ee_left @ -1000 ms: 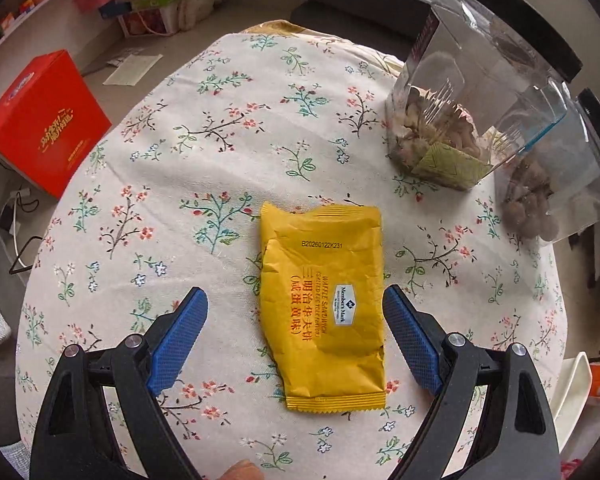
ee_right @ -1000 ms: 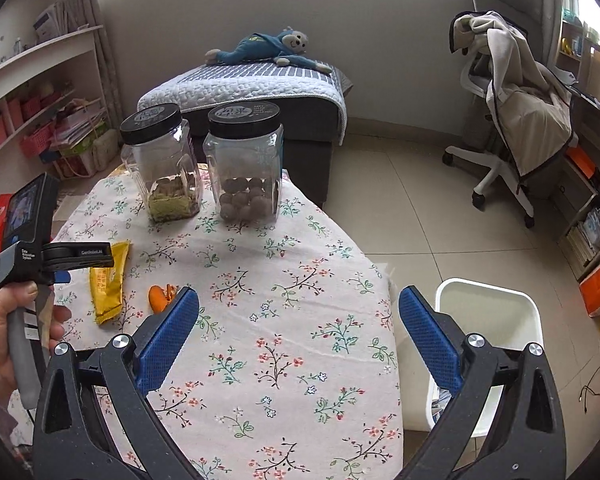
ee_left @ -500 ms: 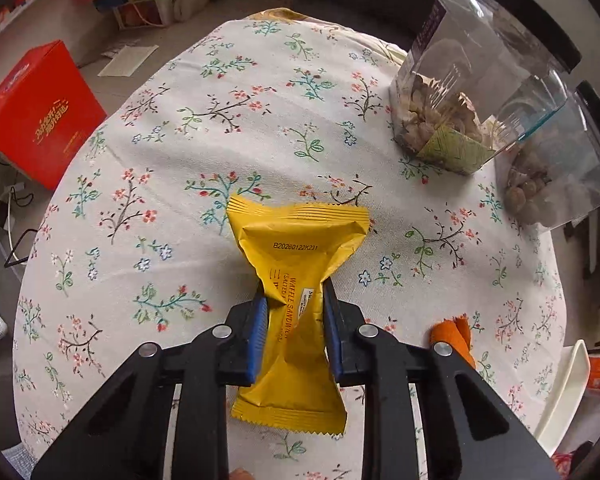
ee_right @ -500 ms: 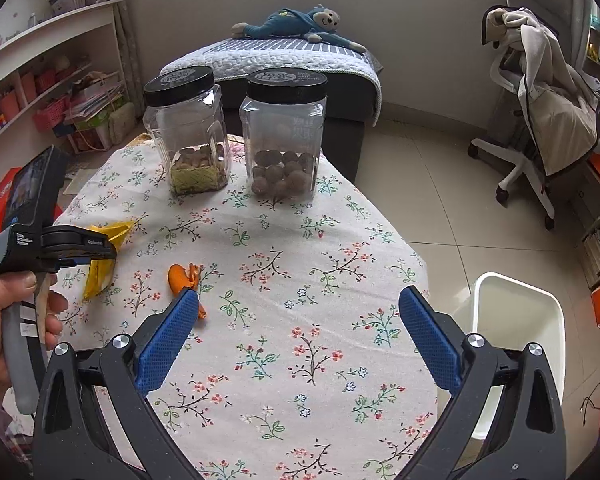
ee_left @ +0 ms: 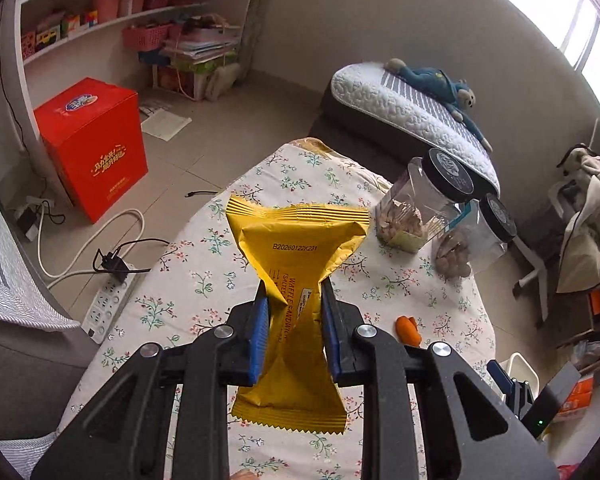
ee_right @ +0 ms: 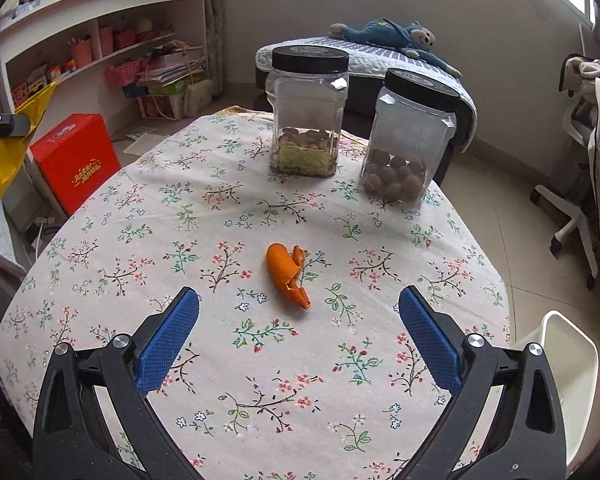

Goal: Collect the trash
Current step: 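Grasp the orange peel with the right gripper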

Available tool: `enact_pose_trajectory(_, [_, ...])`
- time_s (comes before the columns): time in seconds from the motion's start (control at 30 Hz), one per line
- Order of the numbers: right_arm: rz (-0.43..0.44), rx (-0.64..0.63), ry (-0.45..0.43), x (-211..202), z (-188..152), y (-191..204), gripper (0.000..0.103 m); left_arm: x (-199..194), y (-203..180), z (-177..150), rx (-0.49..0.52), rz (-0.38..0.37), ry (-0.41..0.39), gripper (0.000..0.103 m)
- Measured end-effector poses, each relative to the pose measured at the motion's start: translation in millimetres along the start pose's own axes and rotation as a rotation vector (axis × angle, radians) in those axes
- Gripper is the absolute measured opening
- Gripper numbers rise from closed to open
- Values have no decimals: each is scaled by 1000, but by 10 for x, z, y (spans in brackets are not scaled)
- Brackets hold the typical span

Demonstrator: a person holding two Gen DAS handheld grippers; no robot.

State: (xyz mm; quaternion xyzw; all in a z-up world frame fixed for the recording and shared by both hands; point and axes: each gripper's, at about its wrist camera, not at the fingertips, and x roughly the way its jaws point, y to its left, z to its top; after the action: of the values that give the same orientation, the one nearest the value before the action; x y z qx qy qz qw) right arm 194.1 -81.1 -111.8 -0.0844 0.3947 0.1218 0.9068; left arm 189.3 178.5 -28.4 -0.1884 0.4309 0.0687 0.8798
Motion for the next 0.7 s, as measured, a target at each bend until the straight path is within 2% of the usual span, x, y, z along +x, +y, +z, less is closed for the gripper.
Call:
enact_pose_trajectory(0.13, [15,-43,-21,1,28,136,96,-21,189,35,-16,-24,7,24])
enact_pose_trajectory(0.33, [57,4,68,271,78,145,96,-28,365,59,-55,-53,34,24])
enact_pose_trajectory(0.53, [85,8,140,591,131,228,96,-17,263,107,-12,-19,-2,24])
enact_pose_trajectory(0.7, [53,10,190,835,111,239,96,164,184,42,16,-28,57,24])
